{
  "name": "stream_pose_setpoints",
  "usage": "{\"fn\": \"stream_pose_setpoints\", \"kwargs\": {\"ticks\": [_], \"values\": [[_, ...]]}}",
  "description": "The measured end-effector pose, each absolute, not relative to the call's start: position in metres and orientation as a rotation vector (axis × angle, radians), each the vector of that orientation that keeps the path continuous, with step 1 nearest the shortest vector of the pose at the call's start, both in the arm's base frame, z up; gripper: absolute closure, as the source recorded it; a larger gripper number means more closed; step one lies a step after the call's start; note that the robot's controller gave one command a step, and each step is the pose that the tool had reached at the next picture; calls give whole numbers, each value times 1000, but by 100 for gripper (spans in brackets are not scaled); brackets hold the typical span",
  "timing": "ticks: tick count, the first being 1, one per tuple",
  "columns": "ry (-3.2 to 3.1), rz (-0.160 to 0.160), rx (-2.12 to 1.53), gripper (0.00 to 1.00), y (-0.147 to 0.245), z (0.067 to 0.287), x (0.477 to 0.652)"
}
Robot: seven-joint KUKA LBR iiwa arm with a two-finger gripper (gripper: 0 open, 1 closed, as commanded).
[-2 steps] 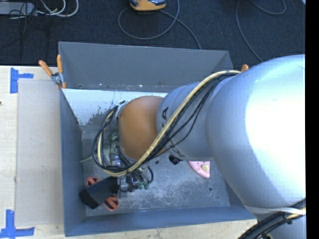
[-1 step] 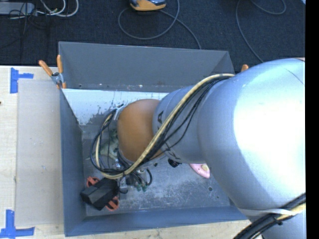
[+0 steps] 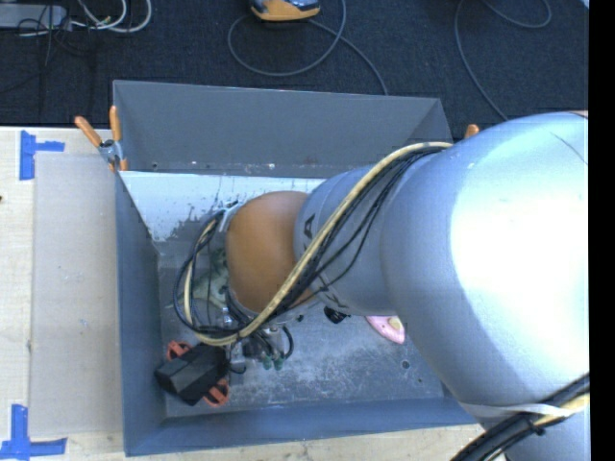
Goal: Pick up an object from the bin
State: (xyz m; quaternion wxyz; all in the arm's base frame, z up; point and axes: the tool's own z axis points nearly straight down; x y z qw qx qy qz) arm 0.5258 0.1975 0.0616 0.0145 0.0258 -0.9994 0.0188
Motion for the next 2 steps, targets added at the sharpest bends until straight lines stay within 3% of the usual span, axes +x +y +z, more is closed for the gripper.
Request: {"fn": "stream_pose_setpoints", "kwargs": {"ticks": [2], "values": [[-3105, 63, 76, 100, 196, 68, 524]]}}
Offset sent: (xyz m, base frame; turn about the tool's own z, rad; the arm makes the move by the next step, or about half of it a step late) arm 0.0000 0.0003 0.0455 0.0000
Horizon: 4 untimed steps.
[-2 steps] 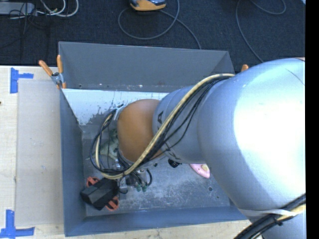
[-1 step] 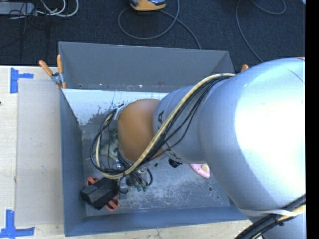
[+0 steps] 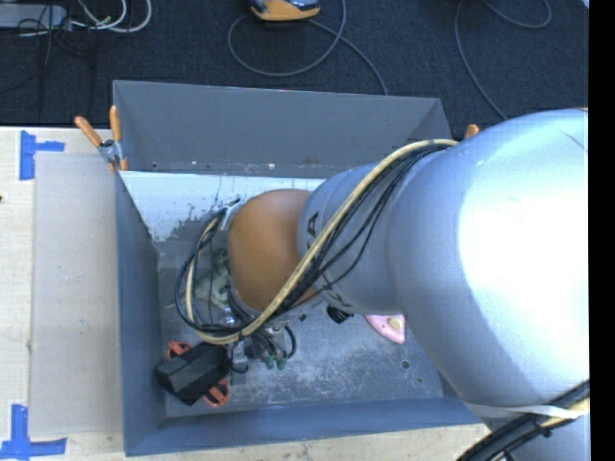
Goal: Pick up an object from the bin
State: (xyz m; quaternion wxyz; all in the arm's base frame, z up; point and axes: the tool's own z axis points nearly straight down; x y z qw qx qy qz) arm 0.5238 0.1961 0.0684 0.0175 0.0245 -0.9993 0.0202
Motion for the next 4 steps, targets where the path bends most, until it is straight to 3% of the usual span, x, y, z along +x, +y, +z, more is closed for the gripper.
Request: {"fn": "stream_pose_setpoints", "kwargs": {"ticks": [3, 4], "values": [[-3101, 68, 73, 100, 194, 114, 523], [-3093, 72, 72, 100, 193, 120, 521]]}}
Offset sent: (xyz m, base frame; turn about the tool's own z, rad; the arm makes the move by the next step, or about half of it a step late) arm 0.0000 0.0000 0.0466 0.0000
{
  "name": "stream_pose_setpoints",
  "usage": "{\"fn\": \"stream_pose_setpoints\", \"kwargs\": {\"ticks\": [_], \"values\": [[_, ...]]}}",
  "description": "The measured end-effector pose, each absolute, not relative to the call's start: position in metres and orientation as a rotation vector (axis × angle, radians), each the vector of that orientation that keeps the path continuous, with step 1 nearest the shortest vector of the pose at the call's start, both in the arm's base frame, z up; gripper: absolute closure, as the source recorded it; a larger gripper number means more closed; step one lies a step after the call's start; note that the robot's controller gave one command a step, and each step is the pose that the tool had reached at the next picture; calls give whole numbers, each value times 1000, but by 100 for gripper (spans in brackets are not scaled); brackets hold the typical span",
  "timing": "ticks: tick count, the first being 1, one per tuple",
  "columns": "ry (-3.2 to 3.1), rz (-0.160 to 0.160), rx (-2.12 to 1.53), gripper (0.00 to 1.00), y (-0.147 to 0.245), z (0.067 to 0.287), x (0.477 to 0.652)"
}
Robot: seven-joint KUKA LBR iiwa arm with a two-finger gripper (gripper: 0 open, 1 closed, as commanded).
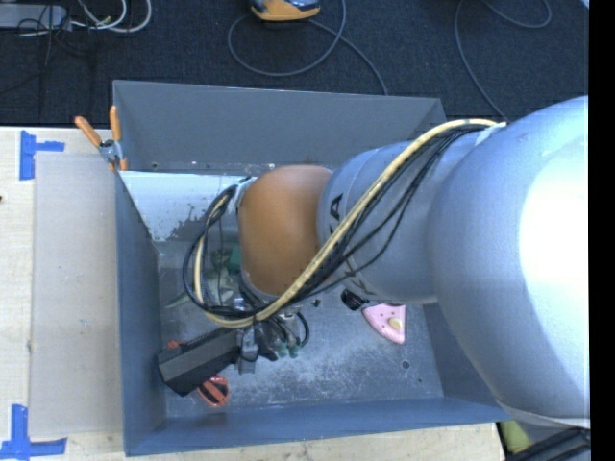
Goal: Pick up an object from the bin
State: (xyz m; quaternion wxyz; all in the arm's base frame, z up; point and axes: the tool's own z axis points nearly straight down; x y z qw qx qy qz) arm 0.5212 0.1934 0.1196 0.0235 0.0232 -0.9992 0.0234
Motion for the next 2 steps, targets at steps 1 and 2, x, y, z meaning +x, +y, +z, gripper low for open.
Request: {"fn": "stream_pose_setpoints", "kwargs": {"ticks": [1, 2], "values": [[-3094, 72, 71, 100, 193, 131, 521], [-3095, 71, 71, 100, 193, 137, 522]]}}
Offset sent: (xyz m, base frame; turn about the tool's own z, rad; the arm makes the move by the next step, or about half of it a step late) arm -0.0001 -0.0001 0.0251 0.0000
